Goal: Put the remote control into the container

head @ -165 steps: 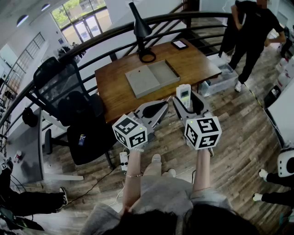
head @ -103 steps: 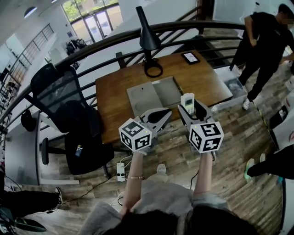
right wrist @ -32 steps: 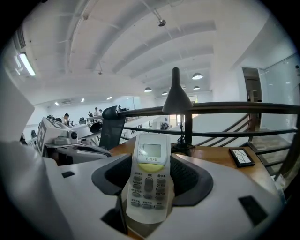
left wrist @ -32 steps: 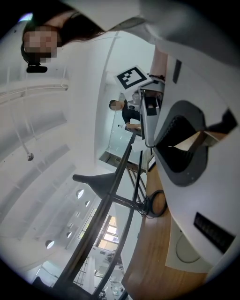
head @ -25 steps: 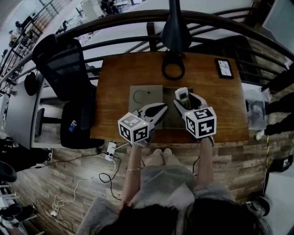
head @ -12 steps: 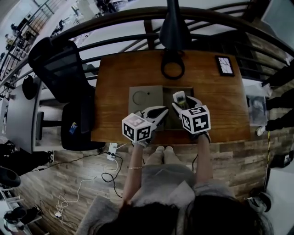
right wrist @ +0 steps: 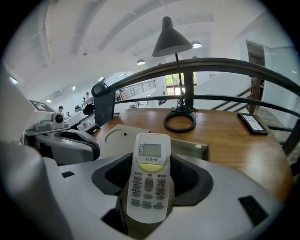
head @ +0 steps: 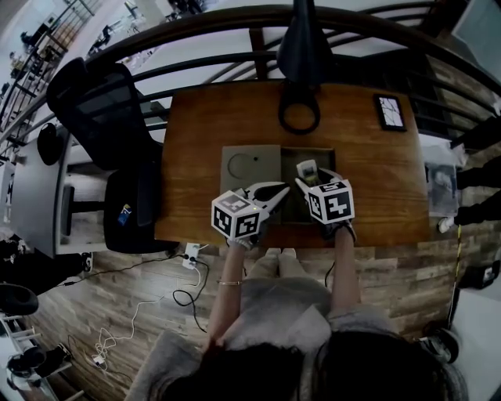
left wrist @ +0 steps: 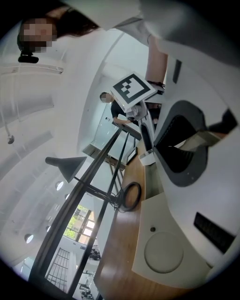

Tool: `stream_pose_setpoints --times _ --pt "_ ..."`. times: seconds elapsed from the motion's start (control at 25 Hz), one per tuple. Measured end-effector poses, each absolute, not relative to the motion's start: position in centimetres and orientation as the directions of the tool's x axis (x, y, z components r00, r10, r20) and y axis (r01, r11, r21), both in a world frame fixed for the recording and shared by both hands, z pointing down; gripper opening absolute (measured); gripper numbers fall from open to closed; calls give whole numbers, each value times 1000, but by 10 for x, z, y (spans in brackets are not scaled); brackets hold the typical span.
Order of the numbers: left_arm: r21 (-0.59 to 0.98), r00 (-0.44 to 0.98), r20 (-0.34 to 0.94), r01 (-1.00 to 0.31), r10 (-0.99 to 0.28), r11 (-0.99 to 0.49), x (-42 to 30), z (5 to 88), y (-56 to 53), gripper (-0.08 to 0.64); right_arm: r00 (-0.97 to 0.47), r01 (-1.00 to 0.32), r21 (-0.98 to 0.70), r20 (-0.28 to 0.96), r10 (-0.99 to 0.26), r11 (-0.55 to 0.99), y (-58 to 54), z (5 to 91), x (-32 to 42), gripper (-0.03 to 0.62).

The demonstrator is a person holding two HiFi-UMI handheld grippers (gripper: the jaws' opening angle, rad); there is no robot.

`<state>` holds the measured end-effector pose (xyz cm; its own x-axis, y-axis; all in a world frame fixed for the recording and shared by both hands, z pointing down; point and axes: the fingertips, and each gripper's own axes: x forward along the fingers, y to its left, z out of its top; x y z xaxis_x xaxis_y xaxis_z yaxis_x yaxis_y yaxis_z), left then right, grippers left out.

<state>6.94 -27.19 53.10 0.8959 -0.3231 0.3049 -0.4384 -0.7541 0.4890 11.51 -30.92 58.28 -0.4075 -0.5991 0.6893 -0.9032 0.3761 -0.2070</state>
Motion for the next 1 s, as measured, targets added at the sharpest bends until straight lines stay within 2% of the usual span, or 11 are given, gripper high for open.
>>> stream_pose_setpoints --times 1.0 --pt "505 877 360 -470 -318 -724 67 550 -282 3 -344 -899 -133 804 -484 418 -319 638 109 253"
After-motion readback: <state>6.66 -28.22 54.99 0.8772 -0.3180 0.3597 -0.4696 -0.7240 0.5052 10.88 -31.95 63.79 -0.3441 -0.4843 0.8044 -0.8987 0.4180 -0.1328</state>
